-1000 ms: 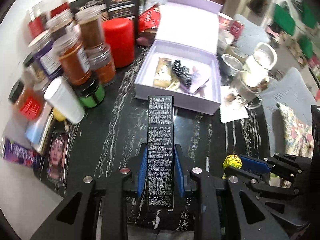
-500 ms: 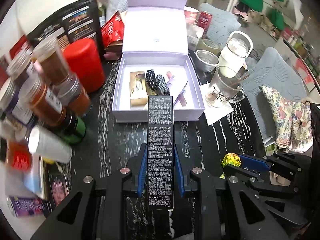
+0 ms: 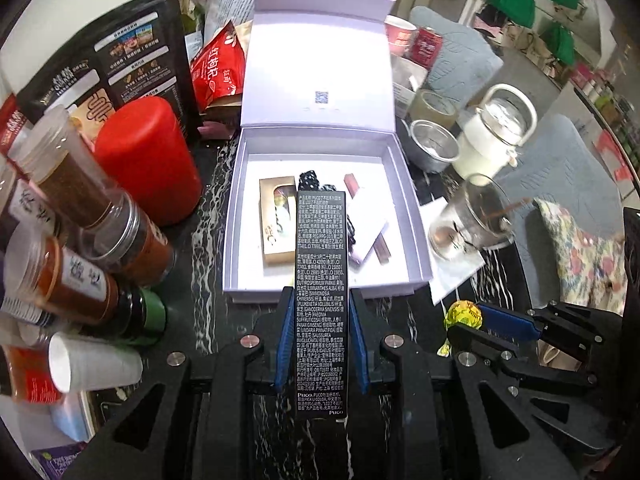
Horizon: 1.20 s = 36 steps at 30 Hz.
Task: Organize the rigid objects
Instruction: 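Carry the black box with left gripper while right carries lollipop to gift box, then lower the black box and lollipop into the gift box and open both grippers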
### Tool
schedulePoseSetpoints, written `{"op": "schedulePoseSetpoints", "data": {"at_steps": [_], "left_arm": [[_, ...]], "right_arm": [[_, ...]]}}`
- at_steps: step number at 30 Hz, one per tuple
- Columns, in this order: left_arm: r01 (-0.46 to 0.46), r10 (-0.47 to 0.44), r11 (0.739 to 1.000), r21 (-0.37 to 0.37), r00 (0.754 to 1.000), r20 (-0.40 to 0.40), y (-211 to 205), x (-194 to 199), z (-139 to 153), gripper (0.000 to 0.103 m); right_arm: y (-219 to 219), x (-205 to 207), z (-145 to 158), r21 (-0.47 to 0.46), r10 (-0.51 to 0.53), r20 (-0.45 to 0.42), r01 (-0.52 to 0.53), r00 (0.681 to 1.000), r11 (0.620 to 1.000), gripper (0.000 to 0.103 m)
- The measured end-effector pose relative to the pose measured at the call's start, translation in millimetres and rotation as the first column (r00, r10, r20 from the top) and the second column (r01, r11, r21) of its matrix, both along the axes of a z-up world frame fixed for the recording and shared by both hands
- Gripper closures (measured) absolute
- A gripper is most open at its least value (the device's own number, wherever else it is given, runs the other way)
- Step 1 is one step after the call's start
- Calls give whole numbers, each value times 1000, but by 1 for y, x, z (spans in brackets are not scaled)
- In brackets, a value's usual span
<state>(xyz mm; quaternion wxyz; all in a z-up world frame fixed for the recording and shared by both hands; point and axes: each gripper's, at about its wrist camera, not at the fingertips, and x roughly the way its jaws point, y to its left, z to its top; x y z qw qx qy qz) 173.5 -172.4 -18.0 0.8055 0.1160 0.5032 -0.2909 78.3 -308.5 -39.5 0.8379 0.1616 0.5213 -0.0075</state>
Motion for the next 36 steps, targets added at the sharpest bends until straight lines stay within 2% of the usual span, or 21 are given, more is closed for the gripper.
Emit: {"op": "schedulePoseSetpoints", "data": {"at_steps": [16, 28, 36], "left_arm": [[-24, 25, 999, 20, 1000, -17, -42, 93, -30, 78], [15, -15, 1000, 8, 1000, -25, -73, 137, -50, 78], [39, -38, 999, 27, 999, -39, -86, 154, -67, 78]], "right_arm": [[-41, 101, -27, -13, 19, 1, -19, 1000, 1000, 76], [-60, 154, -51, -45, -12, -15, 11, 1000, 999, 76], [-66, 177, -69, -61, -38, -29, 36, 999, 998, 76]]}}
